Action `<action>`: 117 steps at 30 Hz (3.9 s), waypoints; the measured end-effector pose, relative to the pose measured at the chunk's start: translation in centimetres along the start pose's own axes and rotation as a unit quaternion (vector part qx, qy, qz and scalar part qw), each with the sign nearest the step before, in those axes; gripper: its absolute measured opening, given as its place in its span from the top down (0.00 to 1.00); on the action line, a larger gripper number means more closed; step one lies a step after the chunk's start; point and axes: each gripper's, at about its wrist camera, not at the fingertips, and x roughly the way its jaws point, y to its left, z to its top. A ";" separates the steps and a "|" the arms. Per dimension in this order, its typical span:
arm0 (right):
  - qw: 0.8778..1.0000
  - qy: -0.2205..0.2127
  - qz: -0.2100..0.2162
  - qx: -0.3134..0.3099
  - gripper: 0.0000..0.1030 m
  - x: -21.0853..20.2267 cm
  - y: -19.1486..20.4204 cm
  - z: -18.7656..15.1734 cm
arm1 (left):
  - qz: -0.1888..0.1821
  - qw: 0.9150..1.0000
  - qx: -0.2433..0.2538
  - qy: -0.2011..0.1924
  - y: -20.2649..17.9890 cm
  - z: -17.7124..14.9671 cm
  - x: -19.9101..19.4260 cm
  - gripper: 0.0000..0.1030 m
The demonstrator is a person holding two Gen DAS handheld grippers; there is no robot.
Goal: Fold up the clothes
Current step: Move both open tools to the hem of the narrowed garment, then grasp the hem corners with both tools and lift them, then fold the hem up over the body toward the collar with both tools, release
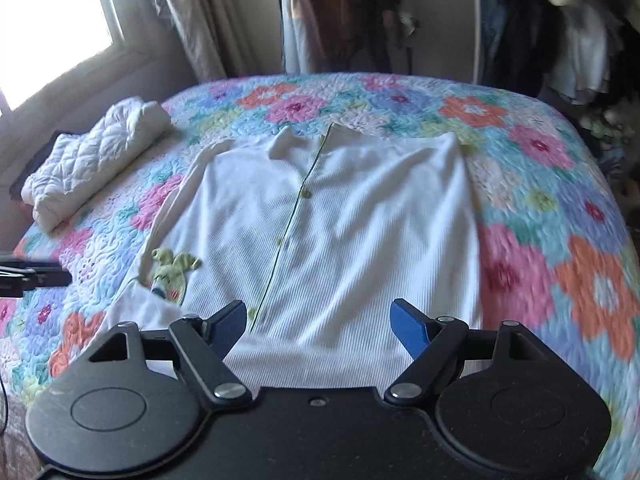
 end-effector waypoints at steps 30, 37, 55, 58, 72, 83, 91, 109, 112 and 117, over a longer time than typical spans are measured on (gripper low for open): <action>0.987 -0.019 -0.124 0.103 0.20 21.7 -17.4 16.0 | 0.102 0.993 -0.058 0.027 14.9 14.7 26.6 0.30; 0.989 -0.010 -0.089 0.117 0.20 25.9 -21.0 18.1 | 0.097 0.994 0.028 0.049 13.2 17.9 30.8 0.30; 0.991 -0.053 -0.078 0.095 0.94 25.2 -16.7 18.1 | 0.103 0.991 0.077 0.032 8.4 17.1 29.6 0.94; 0.991 -0.051 -0.057 0.112 0.94 22.6 -16.2 16.9 | 0.073 0.996 0.035 0.022 8.2 16.9 26.0 0.94; 0.992 -0.090 0.038 0.079 0.94 3.5 -10.2 5.9 | 0.049 0.999 -0.008 -0.021 -0.1 6.3 4.2 0.94; 0.986 -0.105 0.072 0.112 0.94 -4.9 -10.3 -9.4 | 0.022 0.993 -0.108 -0.029 -0.8 -6.0 -3.4 0.93; 0.983 -0.123 0.035 0.131 0.94 -5.2 -9.9 -13.9 | 0.047 0.990 -0.130 -0.037 -1.8 -9.4 -5.6 0.93; 0.967 -0.119 -0.013 0.224 0.91 -1.4 -11.4 -19.4 | 0.107 0.980 -0.142 0.091 -2.8 -16.9 0.9 0.86; 0.965 -0.075 -0.062 0.244 0.79 -0.8 -11.8 -19.8 | 0.106 0.978 -0.151 0.096 -2.8 -17.0 0.6 0.83; 0.938 -0.103 -0.062 0.325 0.57 -3.5 -12.0 -21.8 | 0.111 0.985 -0.120 0.058 -5.5 -16.4 -2.4 0.52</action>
